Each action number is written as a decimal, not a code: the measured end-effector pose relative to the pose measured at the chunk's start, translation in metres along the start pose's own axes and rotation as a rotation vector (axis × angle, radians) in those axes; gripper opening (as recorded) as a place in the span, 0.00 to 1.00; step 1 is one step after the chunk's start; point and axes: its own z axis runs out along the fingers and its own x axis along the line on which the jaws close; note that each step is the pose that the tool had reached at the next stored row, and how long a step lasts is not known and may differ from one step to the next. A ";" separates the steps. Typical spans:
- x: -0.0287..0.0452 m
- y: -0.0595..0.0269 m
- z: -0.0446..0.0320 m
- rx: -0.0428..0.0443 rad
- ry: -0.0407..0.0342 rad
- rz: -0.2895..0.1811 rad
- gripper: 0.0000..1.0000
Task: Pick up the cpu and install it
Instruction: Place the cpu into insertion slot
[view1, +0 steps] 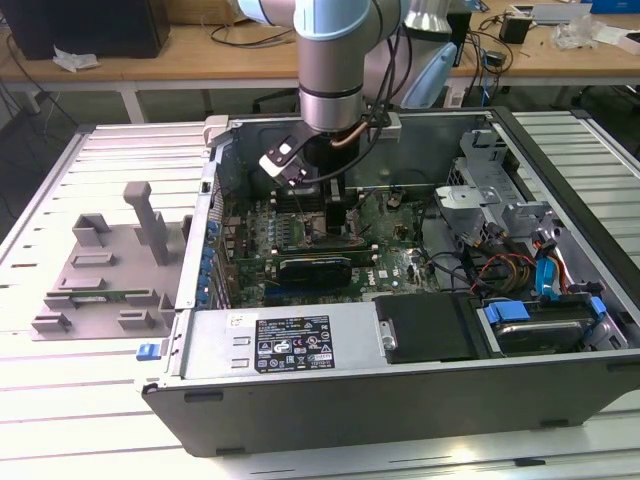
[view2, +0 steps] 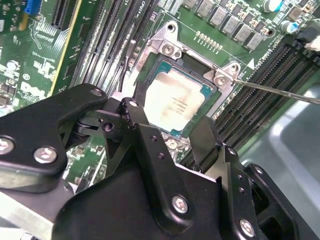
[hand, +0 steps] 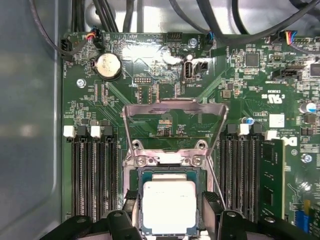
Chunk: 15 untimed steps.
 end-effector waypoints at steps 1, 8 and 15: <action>0.0000 0.0000 -0.0013 0.0000 0.0000 0.000 0.62; -0.0001 0.0001 -0.0029 0.0000 0.0001 0.000 0.47; -0.0001 0.0001 -0.0035 0.0000 0.0000 0.000 0.11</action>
